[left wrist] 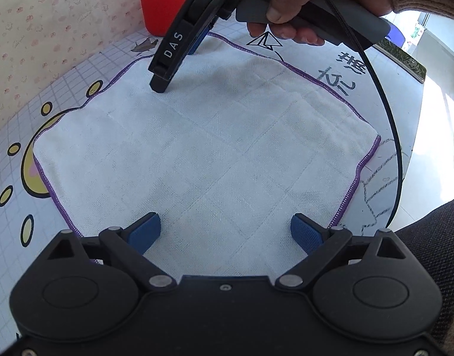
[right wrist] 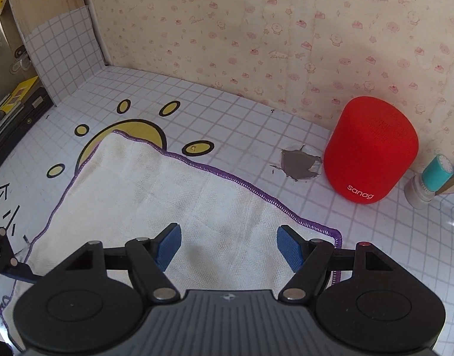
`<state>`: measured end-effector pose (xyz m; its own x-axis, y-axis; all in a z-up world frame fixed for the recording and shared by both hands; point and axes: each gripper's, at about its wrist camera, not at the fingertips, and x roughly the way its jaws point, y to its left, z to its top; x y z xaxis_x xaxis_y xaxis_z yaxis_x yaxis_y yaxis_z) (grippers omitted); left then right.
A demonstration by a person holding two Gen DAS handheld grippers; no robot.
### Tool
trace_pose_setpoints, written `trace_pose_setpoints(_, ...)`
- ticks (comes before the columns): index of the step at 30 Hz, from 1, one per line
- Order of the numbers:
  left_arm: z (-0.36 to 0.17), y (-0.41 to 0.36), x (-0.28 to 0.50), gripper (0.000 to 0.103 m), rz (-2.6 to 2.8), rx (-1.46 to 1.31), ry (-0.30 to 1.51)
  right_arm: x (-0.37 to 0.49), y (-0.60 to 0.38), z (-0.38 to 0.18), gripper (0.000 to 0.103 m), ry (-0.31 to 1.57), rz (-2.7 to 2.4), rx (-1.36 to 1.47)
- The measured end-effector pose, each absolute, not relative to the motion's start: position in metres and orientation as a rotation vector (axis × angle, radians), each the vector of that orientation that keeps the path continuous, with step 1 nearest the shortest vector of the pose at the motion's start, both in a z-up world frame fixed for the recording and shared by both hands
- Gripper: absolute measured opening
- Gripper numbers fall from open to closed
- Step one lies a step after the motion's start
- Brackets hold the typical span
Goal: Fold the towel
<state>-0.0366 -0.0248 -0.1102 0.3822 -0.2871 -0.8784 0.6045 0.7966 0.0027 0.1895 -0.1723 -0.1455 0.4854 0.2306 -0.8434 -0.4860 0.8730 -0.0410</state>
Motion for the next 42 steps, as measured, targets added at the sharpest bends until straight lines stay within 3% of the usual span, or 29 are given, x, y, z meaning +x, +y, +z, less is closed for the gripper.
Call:
trace_pose_setpoints(3,-0.113,-0.022,-0.036,0.102,-0.576,0.346,1.035,0.195,-0.179,-0.147,0.074,0.966,0.425,-0.266)
trace_pose_setpoints(21,-0.112,-0.014,-0.024,0.102,-0.574,0.357,1.045,0.207,-0.194,-0.139,0.077,0.944,0.348,-0.242)
trace_pose_setpoints(26,-0.108,-0.017,-0.032,0.102,-0.574,0.330,1.021,0.186,-0.173,-0.118,0.077,0.921,0.524,-0.225)
trace_pose_setpoints(42,-0.113,-0.021,-0.042,0.102,-0.582,0.312,1.039,0.193,-0.064,-0.136,0.077,0.943,0.819,-0.315)
